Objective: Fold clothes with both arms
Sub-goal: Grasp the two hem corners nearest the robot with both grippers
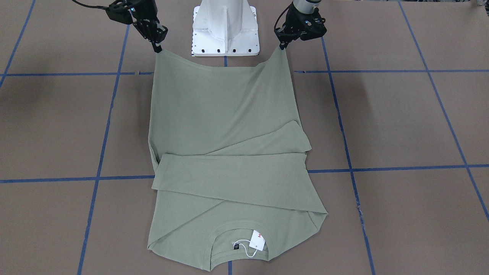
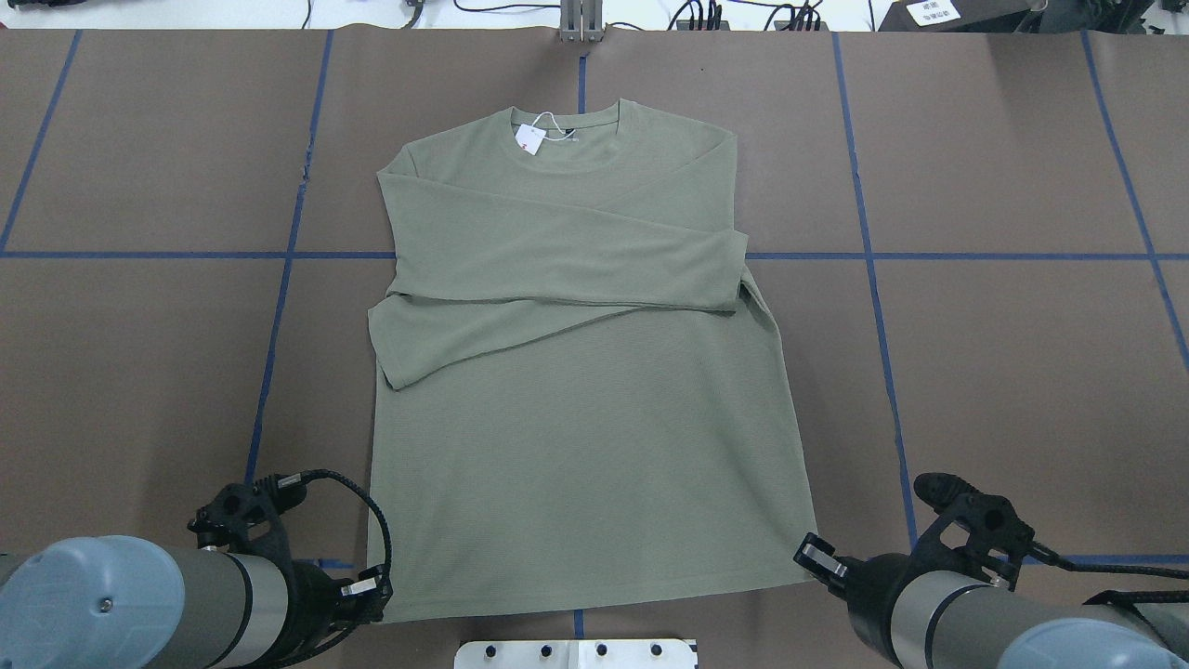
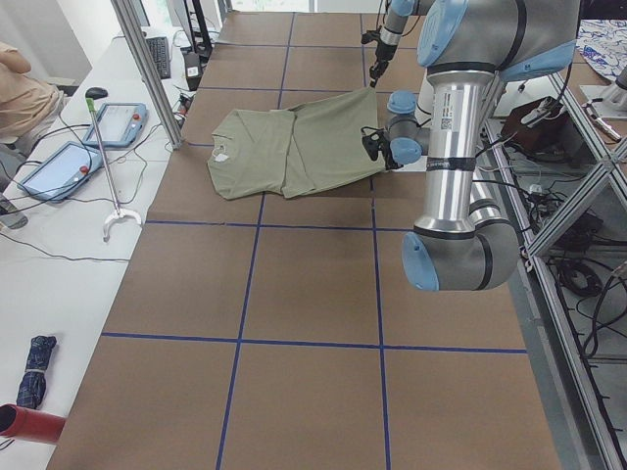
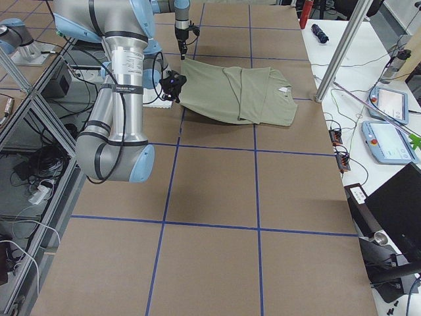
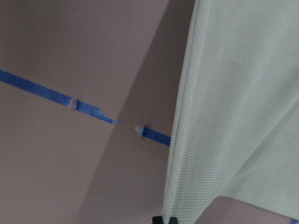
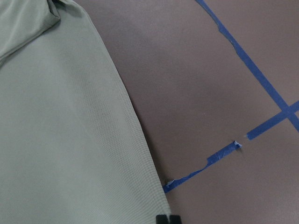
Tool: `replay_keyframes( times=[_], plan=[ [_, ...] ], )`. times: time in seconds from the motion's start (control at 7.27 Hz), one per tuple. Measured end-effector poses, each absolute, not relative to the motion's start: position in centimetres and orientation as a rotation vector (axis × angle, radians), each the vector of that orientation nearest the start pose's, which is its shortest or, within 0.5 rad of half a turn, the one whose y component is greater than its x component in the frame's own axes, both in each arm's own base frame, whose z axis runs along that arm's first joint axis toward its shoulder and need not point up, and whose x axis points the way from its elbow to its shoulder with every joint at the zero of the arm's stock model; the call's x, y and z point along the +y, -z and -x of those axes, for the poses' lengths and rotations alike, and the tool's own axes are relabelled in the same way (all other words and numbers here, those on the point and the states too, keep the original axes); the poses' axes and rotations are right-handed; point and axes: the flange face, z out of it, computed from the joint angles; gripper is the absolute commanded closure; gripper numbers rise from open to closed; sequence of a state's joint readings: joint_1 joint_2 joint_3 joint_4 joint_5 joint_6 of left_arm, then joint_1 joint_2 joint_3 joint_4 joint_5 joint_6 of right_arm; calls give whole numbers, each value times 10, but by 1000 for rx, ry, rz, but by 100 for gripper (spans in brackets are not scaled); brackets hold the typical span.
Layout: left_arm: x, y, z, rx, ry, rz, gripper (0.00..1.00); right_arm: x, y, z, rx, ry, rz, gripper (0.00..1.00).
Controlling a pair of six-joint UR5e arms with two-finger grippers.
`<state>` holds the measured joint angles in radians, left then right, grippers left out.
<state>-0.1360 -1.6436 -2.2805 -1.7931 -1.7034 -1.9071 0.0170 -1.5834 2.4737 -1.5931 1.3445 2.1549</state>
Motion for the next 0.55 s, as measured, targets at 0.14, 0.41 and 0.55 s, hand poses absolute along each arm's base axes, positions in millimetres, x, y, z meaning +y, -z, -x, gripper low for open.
replay_keyframes(
  times=[0.14,0.41,0.55],
  plan=[
    [-188,-268,-413,996,381,207,100,-170,-261,365,-918,-677,32,100],
    [-225,-252,-390,1031,399,123,100,-196,-254,354,-930,-699,0,100],
    [-255,-245,-380,1047,375,35,100,-218,-249,359,-936,-690,-31,100]
  ],
)
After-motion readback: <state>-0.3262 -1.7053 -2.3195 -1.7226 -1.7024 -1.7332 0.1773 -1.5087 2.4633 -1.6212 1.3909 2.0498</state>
